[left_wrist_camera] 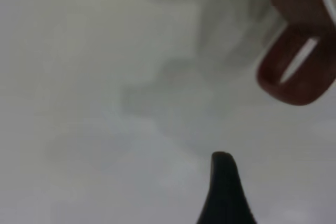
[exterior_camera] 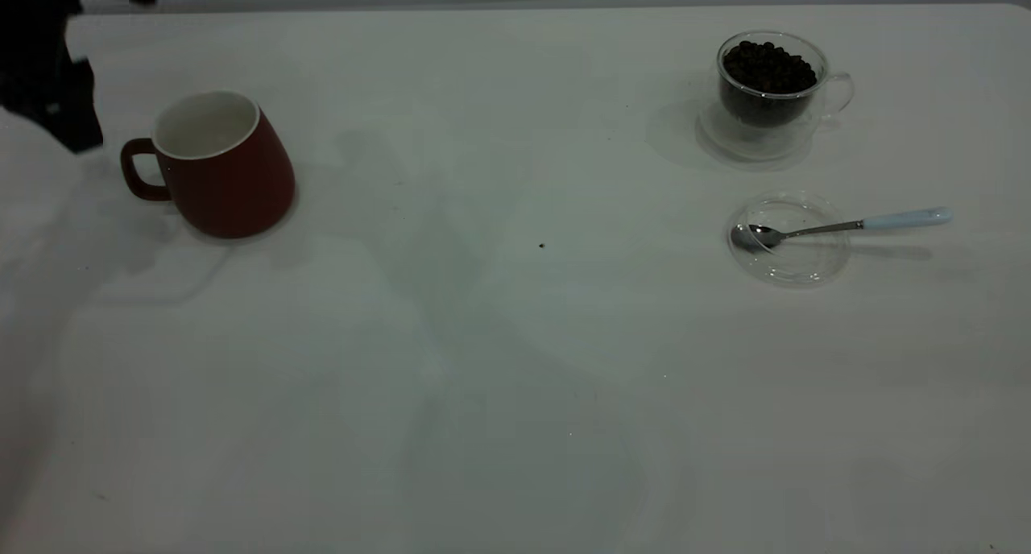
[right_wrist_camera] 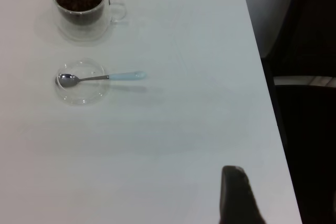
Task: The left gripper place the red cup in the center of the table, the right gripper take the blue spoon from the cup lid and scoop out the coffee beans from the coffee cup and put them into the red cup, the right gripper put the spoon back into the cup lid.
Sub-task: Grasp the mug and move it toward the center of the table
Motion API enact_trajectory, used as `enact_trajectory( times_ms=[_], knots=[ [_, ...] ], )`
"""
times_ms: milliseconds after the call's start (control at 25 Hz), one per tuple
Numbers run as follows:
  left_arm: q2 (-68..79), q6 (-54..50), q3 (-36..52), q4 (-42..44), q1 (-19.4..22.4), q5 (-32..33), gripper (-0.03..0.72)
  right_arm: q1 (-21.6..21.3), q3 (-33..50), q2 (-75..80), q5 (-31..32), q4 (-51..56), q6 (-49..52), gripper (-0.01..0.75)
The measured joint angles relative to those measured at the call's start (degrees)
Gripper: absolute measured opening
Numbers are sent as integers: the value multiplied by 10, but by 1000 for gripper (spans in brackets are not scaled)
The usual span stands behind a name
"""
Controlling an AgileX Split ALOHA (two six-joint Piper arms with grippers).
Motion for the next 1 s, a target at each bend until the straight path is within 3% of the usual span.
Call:
enact_trajectory(
  times_ms=[1000],
  knots=[
    [82, 53, 0, 4, -43, -119, 596, 0, 0, 0, 0, 0, 0, 466]
  ],
)
